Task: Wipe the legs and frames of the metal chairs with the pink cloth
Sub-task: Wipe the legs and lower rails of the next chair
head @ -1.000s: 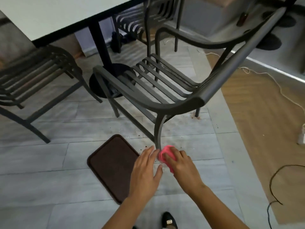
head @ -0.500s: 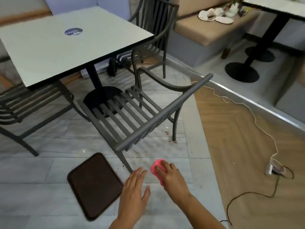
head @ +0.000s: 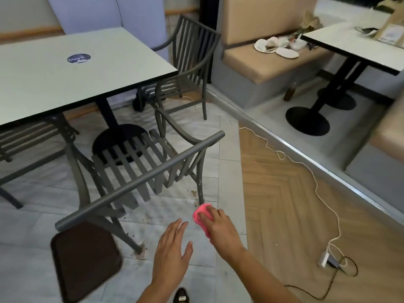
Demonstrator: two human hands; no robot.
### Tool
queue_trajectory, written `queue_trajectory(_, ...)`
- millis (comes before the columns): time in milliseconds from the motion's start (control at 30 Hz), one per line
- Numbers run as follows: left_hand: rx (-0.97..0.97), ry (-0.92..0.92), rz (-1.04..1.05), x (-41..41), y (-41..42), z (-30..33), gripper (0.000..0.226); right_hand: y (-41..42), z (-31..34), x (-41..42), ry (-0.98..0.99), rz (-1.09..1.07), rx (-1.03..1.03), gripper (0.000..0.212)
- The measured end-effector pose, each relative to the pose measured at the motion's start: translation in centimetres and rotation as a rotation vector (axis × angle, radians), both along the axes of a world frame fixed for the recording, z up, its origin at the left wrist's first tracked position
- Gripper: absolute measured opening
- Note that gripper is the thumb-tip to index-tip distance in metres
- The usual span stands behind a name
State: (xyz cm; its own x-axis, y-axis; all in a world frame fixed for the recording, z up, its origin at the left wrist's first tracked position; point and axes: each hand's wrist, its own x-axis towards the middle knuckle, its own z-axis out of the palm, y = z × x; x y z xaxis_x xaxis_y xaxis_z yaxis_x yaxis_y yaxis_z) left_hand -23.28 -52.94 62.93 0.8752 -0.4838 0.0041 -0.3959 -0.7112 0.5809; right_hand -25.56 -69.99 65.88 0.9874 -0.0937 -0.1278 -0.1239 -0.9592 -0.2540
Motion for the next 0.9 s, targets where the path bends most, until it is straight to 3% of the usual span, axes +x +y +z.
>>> queue_trajectory(333,-0.011,0.012,0.041,6.0,-12.6,0.3,0.054,-11.4,0.7,5.8,0.007,0.047,0.009,0.087)
queue_trajectory(500,0.061,-0.077,0.039,8.9,-16.6,0.3,0.051,-15.1,0.9,8.1,0.027,0.162,0.022,0.089)
queue_trajectory(733,0.109,-0.137,0.155,11.5,-21.0,0.3,0.051,-20.4,1.9,11.6,-0.006,0.263,0.023,0.087)
queue_trajectory(900,0.087,-0.148,0.301,11.4,-24.5,-0.2,0.045,-24.6,1.6,14.3,-0.114,0.455,-0.011,0.084)
